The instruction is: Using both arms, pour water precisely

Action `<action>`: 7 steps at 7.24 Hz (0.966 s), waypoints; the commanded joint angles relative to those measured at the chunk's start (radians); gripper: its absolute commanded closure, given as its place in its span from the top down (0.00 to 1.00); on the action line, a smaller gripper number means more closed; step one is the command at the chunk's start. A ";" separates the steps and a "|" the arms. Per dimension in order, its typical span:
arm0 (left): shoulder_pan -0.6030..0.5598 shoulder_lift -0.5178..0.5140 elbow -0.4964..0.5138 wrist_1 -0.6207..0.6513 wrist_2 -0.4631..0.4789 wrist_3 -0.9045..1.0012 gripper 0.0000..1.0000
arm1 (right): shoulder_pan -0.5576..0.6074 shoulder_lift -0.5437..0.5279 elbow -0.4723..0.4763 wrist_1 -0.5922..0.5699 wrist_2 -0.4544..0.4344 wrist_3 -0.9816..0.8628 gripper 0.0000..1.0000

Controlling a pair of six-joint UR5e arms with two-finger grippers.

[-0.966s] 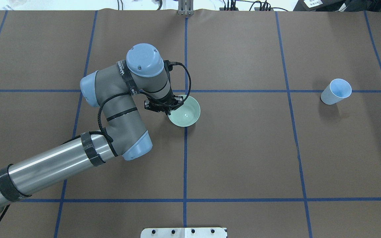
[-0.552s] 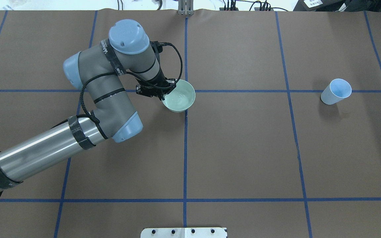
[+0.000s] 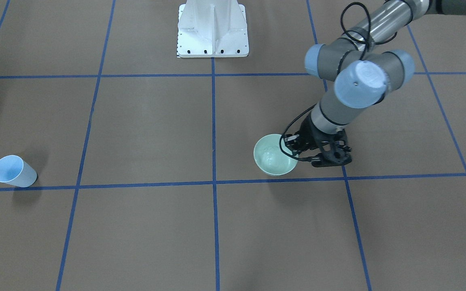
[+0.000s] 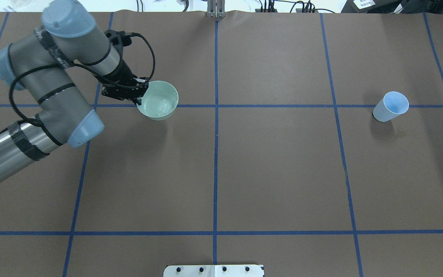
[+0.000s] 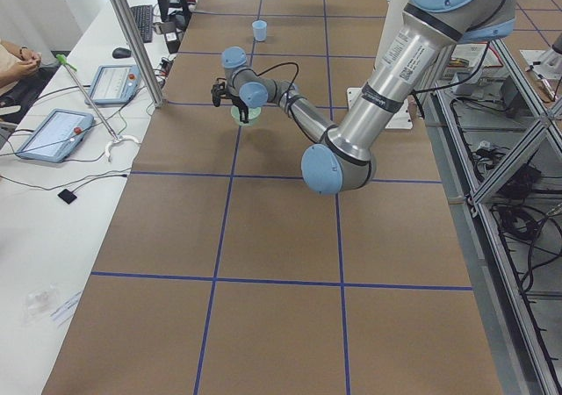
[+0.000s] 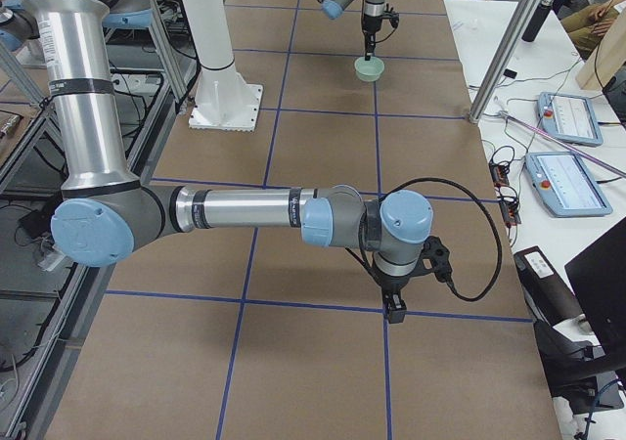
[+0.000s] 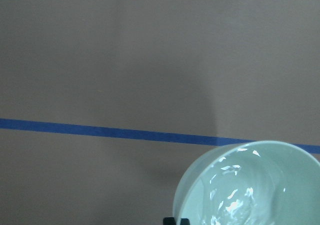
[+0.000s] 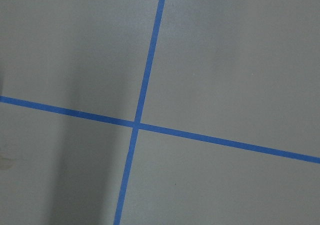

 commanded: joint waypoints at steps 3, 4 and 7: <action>-0.210 0.301 -0.070 -0.062 -0.127 0.365 0.00 | 0.000 -0.002 0.018 -0.001 0.003 0.029 1.00; -0.225 0.388 -0.070 -0.151 -0.156 0.373 0.00 | 0.000 -0.003 0.020 0.001 0.003 0.029 1.00; -0.226 0.550 -0.052 -0.328 -0.156 0.373 0.00 | 0.000 -0.002 0.021 -0.001 0.001 0.027 1.00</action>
